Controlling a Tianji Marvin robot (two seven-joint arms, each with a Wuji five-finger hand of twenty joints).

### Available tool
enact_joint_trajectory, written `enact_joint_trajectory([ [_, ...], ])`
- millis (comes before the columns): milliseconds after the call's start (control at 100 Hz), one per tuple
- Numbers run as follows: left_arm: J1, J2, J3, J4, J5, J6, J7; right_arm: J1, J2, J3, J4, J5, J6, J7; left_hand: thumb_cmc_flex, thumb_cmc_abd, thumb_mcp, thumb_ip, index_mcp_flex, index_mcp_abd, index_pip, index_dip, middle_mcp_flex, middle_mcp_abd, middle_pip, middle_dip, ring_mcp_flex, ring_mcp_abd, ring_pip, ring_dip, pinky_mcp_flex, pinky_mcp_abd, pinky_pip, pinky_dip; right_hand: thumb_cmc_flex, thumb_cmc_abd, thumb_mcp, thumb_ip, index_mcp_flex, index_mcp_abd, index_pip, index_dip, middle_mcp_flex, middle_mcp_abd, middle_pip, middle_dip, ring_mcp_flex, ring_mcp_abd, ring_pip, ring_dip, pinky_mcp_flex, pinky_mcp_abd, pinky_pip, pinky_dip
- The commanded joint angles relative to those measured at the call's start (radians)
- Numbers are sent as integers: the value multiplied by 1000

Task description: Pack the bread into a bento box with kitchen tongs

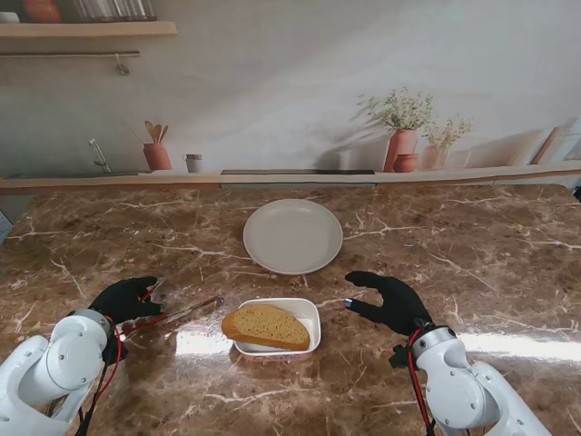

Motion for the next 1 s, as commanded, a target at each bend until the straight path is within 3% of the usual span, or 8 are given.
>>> enact_joint_trajectory([
  [0,5,-3,5,4,13,5,-1,-6,0,0,1,3,4,15,-39,5,-21,10,-50,27,-5,-3,-74,-37,-30,-26,-71,22,-49,-39,-71,22,-23,-23,12,4,-25,41,-14,-20,-9,3,-6,-1,-1,6,-2,7,2,14,-1,-7,-4,19],
  [80,5,-5,6,5,27,2,16,-5,0,0,2,3,3,15,-54,-3,-44,6,-75,27,5,2,-117,-31,-89,-93,-151,34,-162,-160,-173,48,-138,-123,12,5,-25,41,-14,-20,-9,3,-6,-1,-1,6,-3,6,2,14,-1,-7,-4,19],
  [150,8,-6,2,-1,35,-2,23,-4,0,0,3,2,2,14,-70,3,-92,3,-113,25,8,3,-181,-20,-154,-170,-244,54,-314,-353,-270,53,-243,-258,12,5,-24,41,-15,-20,-10,3,-6,0,-1,6,-2,6,2,14,0,-8,-4,19],
  [210,11,-7,-1,-5,44,-10,35,-4,-1,0,4,2,2,12,-87,1,-116,-2,-132,21,6,2,-222,-12,-192,-224,-294,67,-382,-462,-316,41,-262,-316,11,5,-25,41,-15,-20,-10,3,-7,0,-1,6,-3,7,1,14,-1,-8,-4,19],
  [320,14,-11,-7,-13,66,-23,62,-3,-1,-1,6,3,1,9,-103,18,-157,-3,-156,1,6,1,-287,-8,-238,-293,-397,61,-482,-601,-373,42,-333,-383,11,5,-25,41,-15,-20,-10,3,-7,0,-2,6,-4,6,1,14,-1,-8,-5,18],
  [390,16,-13,-10,-17,76,-31,82,-4,-2,-1,6,3,1,8,-114,24,-183,-2,-169,-11,7,1,-336,15,-265,-326,-465,58,-511,-666,-417,38,-426,-478,11,3,-25,41,-16,-20,-10,3,-7,-1,-2,6,-4,7,1,14,-1,-8,-5,18],
  [760,65,-28,-45,-109,124,-89,178,-9,-1,12,-1,-7,-6,6,-132,32,-220,-1,-140,-43,34,14,-352,-19,-299,-351,-509,26,-521,-717,-443,-3,-476,-538,11,4,-24,41,-15,-20,-11,3,-9,1,-3,5,-2,9,2,14,0,-10,-5,17],
  [990,124,-36,-46,-196,143,-169,241,-12,1,14,-7,-13,-10,9,-137,53,-276,6,-93,-57,55,26,-323,-24,-310,-356,-496,13,-523,-730,-431,-53,-517,-561,10,5,-24,41,-9,-19,-8,4,-17,3,-8,1,1,6,2,13,2,-25,-11,12],
])
